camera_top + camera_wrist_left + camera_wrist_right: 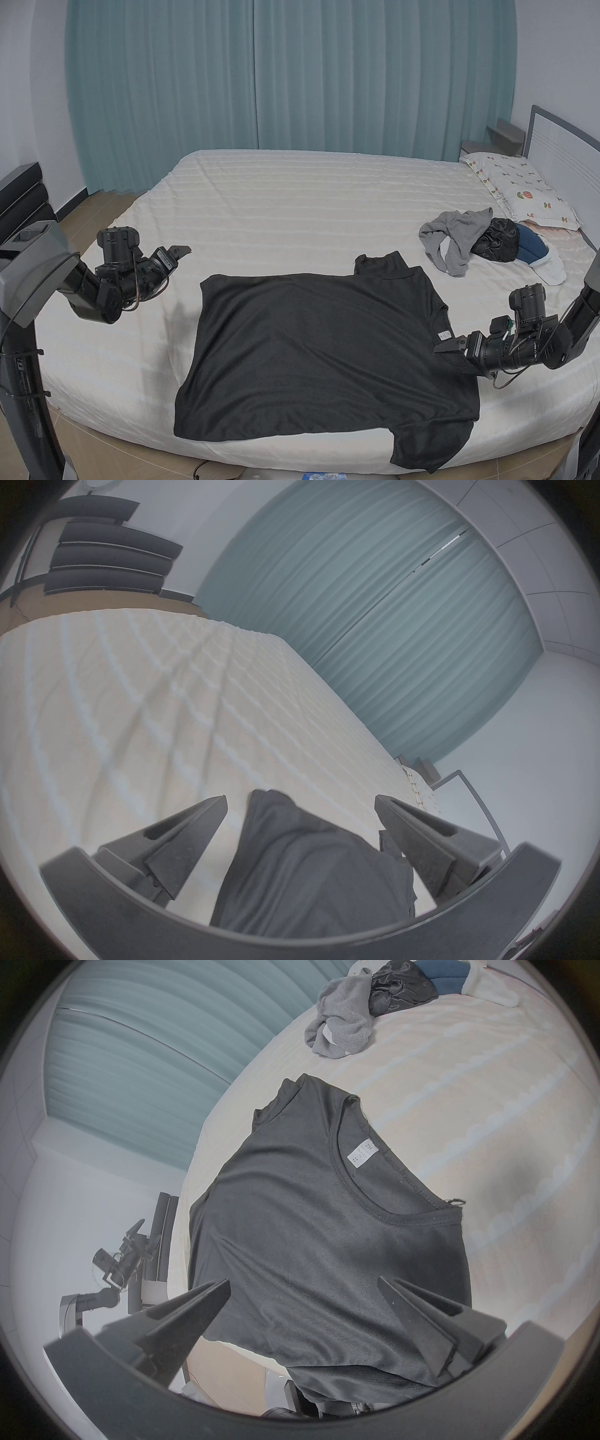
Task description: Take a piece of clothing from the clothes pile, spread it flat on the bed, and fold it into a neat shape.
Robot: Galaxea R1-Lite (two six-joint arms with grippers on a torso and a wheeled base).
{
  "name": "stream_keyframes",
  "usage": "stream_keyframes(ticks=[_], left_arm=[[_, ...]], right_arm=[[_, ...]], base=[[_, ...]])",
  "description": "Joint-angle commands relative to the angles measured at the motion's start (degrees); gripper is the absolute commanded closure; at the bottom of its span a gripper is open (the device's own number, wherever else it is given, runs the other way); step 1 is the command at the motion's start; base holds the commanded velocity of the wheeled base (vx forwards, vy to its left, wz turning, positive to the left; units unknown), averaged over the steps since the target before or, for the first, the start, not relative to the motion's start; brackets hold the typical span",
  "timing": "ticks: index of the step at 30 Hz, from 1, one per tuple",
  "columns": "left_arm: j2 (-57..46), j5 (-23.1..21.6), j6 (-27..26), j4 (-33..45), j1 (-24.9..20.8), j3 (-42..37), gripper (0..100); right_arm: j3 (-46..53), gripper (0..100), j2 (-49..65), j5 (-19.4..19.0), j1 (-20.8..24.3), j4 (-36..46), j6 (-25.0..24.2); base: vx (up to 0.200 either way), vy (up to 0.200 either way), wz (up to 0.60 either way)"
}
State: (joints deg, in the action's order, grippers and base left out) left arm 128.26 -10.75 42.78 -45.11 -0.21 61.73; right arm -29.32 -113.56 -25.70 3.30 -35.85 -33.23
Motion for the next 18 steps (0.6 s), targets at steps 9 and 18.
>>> stream_keyframes(ticks=[9,18], left_arm=[[22.12,-0.67,7.15,16.01,-1.81,33.89,0],[22.56,-2.61,7.67,16.19,-0.41,34.77,0]], right_arm=[[0.31,0,-1.05,0.03,0.56,-0.53,-0.08],[0.40,0,-1.67,0.03,1.71,-0.53,-0.08]], base=[[0.000,0.000,0.00],[0.000,0.000,0.00]])
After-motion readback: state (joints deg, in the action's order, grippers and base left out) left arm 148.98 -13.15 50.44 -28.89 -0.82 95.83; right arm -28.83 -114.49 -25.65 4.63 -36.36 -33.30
